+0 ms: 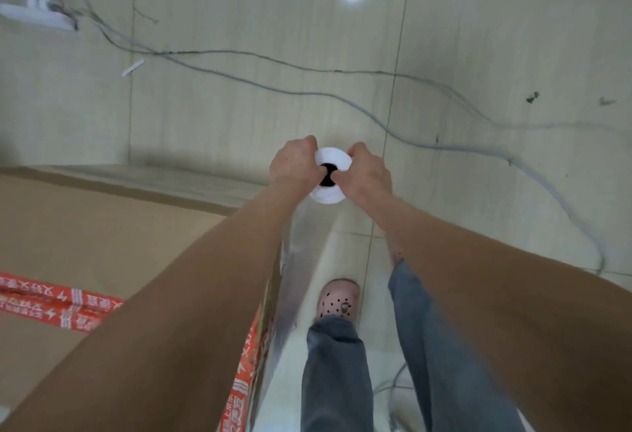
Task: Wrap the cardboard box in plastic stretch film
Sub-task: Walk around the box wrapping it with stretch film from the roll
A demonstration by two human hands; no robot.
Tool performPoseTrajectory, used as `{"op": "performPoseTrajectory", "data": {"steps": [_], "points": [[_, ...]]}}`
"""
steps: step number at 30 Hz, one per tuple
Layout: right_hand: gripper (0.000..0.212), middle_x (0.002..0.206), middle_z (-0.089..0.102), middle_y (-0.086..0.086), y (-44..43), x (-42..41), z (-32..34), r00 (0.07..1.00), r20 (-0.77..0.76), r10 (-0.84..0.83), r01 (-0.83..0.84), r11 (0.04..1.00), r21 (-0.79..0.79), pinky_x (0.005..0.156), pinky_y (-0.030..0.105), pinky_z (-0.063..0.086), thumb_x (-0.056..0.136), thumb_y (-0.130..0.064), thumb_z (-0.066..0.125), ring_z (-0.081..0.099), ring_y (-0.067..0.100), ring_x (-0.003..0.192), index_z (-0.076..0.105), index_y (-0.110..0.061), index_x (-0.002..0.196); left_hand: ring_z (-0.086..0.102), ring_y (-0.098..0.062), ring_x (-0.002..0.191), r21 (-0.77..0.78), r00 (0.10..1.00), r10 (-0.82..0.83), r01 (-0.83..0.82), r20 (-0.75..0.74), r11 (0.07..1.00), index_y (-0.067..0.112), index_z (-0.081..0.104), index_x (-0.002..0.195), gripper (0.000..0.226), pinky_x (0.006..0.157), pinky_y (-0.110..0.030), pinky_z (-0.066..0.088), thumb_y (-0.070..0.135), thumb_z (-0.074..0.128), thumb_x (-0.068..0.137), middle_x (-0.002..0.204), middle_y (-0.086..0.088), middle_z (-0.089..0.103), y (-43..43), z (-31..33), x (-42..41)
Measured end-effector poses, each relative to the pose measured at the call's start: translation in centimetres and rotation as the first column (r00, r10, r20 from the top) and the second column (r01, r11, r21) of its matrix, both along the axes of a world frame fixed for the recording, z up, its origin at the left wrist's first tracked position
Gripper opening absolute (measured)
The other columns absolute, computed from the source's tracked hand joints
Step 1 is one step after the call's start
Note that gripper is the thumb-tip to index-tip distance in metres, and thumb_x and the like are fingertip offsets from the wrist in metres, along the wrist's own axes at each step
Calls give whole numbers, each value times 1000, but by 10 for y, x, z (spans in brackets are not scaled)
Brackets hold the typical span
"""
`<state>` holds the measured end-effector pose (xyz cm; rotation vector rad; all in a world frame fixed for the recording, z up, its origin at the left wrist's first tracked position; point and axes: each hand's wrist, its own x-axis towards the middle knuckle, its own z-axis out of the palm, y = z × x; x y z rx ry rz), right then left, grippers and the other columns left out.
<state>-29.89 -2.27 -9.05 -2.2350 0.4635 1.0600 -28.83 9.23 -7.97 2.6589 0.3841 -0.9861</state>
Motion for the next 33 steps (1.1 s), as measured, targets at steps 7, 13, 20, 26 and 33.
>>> {"op": "performPoseTrajectory", "data": {"steps": [7, 13, 20, 26, 33], "points": [[28, 101, 61, 9, 27, 43, 10, 934, 144, 327, -319, 945, -72, 67, 32, 40, 85, -18, 56, 59, 30, 92, 52, -13, 111, 46, -25, 78, 64, 990, 138, -138, -1, 988, 12, 46, 92, 28, 63, -32, 34, 32, 62, 81, 87, -5, 49, 23, 8, 13], [31, 105, 61, 10, 75, 67, 13, 828, 292, 479, -491, 870, -36, 66, 31, 39, 87, -8, 50, 56, 30, 87, 49, -12, 118, 56, -30, 87, 113, 934, 354, -358, 50, 927, 4, 54, 99, 36, 63, -32, 36, 34, 62, 83, 97, -13, 60, 64, 3, 14], [28, 111, 54, 8, 92, 60, 6, 928, 138, 346, -353, 935, 27, 70, 32, 39, 86, -19, 59, 59, 32, 98, 53, -13, 112, 53, -30, 102, 121, 985, 70, -90, 156, 989, 12, 54, 116, 31, 66, -37, 41, 10, 54, 85, 115, -10, 50, 81, 4, 20], [32, 115, 53, 8, 101, 69, 10, 826, 169, 537, -538, 842, -46, 68, 31, 37, 88, -18, 58, 60, 31, 100, 50, -13, 118, 54, -28, 103, 139, 991, 53, -70, 121, 988, 14, 54, 117, 31, 65, -33, 36, 14, 56, 86, 114, -8, 52, 84, 3, 25], [30, 115, 52, 8, 118, 83, 11, 689, 239, 684, -678, 725, -122, 72, 35, 44, 88, -14, 56, 60, 32, 96, 54, -15, 118, 58, -31, 90, 97, 980, 159, -171, 122, 981, 8, 54, 105, 25, 61, -33, 36, 17, 60, 83, 103, -10, 55, 99, 2, 31]]}}
